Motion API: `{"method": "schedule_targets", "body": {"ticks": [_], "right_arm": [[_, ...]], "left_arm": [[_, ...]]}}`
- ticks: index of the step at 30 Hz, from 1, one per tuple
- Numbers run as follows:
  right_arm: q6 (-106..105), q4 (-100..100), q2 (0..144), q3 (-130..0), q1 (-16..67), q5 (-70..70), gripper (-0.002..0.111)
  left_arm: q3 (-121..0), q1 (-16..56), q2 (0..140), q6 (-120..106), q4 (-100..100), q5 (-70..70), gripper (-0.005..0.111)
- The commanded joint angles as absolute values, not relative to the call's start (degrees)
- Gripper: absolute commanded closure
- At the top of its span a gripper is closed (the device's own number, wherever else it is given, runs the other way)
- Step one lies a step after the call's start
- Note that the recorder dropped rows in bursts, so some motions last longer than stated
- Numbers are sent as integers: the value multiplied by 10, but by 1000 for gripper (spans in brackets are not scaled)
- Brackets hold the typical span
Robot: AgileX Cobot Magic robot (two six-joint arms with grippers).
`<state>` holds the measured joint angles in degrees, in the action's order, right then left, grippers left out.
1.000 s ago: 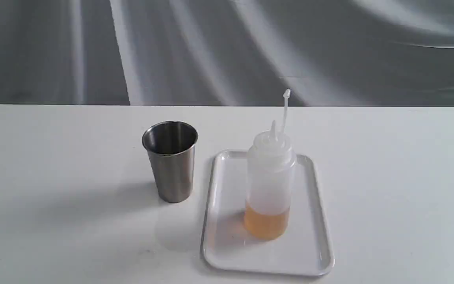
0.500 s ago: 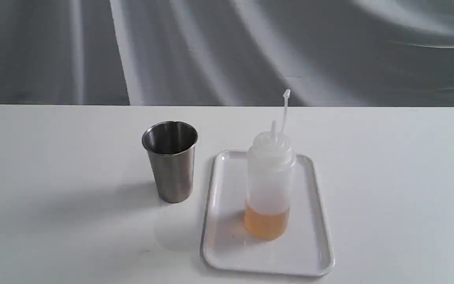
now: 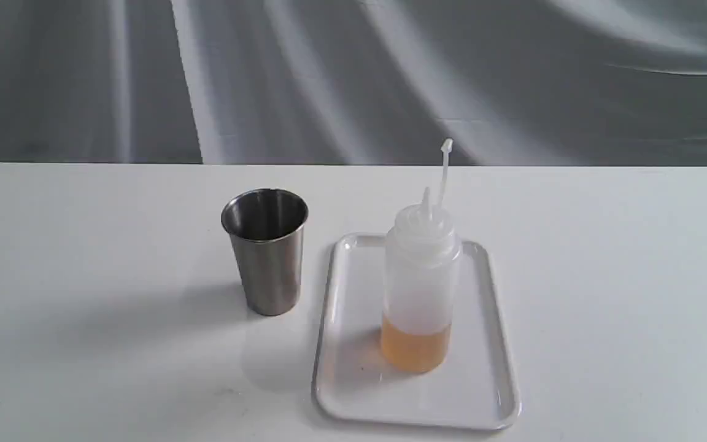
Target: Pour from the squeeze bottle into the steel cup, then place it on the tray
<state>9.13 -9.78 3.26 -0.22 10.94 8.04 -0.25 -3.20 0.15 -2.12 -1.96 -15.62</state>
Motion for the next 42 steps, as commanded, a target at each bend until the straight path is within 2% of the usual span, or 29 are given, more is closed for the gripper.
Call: {"method": "schedule_targets", "body": {"ticks": [1,26,42], "right_arm": [[93,-98,18,0,87,80,108],[89,-102,0,0,-12,81,108],[76,-110,0,0,-63,186,108]], "left_arm": [[0,-31,0,-19,-19,-152,98],[0,-31,0,-18,-19,-152,98],[0,-31,0,-20,-19,-152,98]]}}
